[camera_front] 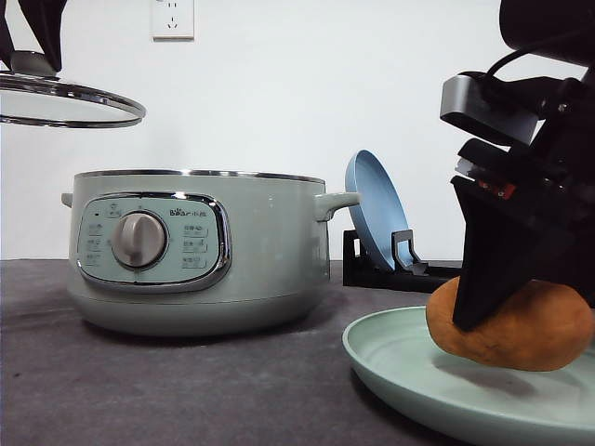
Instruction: Transfer potato from steamer to green plate
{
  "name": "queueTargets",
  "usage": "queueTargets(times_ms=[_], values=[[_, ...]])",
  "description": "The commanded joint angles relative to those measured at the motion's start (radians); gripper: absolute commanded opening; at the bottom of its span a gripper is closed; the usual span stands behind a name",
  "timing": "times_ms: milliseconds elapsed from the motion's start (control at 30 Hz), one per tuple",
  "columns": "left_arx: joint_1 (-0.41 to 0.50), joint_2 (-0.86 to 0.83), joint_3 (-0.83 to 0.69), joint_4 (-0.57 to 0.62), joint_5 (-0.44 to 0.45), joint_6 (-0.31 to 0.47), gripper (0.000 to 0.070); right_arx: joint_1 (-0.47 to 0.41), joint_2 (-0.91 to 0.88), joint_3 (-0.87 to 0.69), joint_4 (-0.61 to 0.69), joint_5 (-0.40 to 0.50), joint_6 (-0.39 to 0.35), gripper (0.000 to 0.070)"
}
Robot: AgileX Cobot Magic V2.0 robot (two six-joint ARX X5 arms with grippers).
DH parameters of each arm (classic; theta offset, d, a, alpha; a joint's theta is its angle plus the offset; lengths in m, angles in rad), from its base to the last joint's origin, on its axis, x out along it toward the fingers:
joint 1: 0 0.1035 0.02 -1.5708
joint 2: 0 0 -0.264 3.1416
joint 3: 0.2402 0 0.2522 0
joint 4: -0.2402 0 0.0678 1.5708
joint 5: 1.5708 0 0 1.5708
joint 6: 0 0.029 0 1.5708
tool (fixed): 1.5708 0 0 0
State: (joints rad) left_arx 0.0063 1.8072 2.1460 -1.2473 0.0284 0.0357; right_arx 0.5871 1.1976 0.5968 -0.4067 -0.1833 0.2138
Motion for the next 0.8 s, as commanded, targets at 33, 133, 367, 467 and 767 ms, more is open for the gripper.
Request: queueTargets(times_ms=[33, 133, 367, 467, 767], values=[[0.0, -0.002, 0.045, 0.032, 0.002, -0.003, 0.0, 0.006, 0.017, 0.005, 0.009, 0.002, -0.013, 0.0271], [0.0, -0.002, 0.045, 0.032, 0.001, -0.003, 0.0, 0.006, 0.019, 0.005, 0.006, 0.012, -0.017, 0.0271], [0.0, -0.002, 0.045, 0.032, 0.002, -0.003, 0.0, 0.006, 0.021, 0.005, 0.001, 0.036, -0.025, 0.0271], [0.0, -0.002, 0.045, 0.032, 0.001, -0.003, 0.0, 0.006, 0.028, 0.004, 0.002, 0.036, -0.032, 0.0271], [0.0, -0.002, 0.045, 0.032, 0.002, -0.003, 0.0, 0.006, 0.07, 0.004, 0.006, 0.035, -0.031, 0.0287]])
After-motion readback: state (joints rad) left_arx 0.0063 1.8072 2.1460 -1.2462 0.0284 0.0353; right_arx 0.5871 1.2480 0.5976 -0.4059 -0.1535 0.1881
